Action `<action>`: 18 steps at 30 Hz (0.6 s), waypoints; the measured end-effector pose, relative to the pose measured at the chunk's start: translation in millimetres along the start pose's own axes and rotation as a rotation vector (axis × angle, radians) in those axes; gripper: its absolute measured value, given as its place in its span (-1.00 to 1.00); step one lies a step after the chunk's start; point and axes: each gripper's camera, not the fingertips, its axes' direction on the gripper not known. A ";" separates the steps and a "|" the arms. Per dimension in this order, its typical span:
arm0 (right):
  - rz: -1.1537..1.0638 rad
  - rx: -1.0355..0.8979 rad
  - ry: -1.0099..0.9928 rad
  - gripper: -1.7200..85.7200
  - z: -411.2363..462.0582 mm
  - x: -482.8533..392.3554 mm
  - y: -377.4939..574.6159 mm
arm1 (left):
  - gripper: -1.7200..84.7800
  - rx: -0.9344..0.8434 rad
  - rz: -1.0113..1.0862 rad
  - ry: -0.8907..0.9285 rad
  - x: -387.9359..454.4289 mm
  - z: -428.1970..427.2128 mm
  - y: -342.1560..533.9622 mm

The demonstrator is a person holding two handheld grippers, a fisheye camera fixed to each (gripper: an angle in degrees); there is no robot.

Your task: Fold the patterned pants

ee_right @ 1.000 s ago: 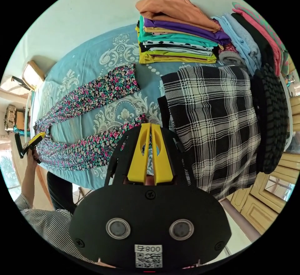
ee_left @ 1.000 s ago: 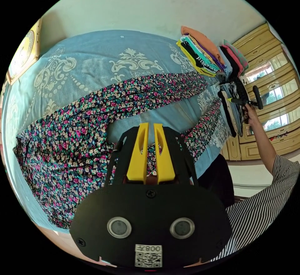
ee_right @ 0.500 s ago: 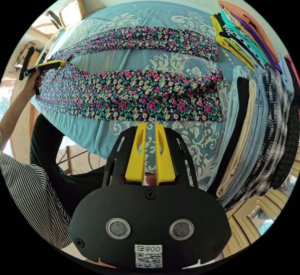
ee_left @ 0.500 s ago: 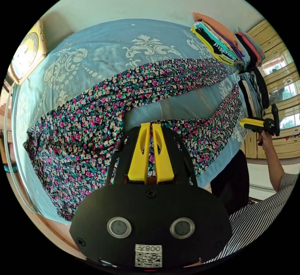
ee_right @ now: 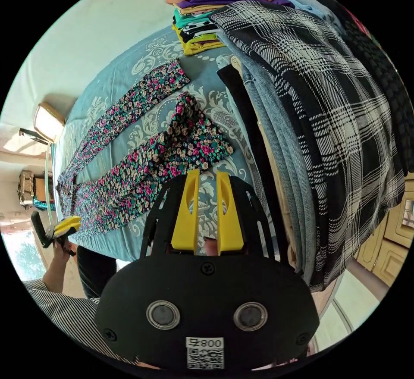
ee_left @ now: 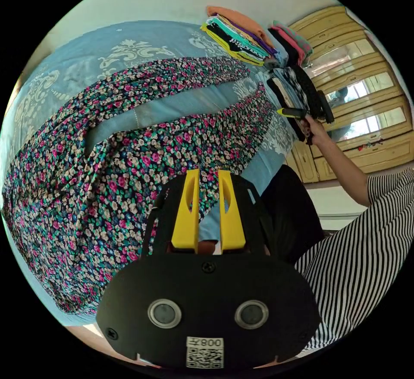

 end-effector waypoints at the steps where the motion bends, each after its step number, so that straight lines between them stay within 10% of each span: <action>1: 0.023 -0.007 -0.019 -0.80 5.8 1.1 -6.5 | -0.80 -0.041 0.016 -0.010 3.0 8.0 2.1; 18: 0.064 -0.024 0.036 -0.97 0.4 3.0 18.0 | -0.94 -0.118 0.049 0.073 -14.3 -26.7 30.2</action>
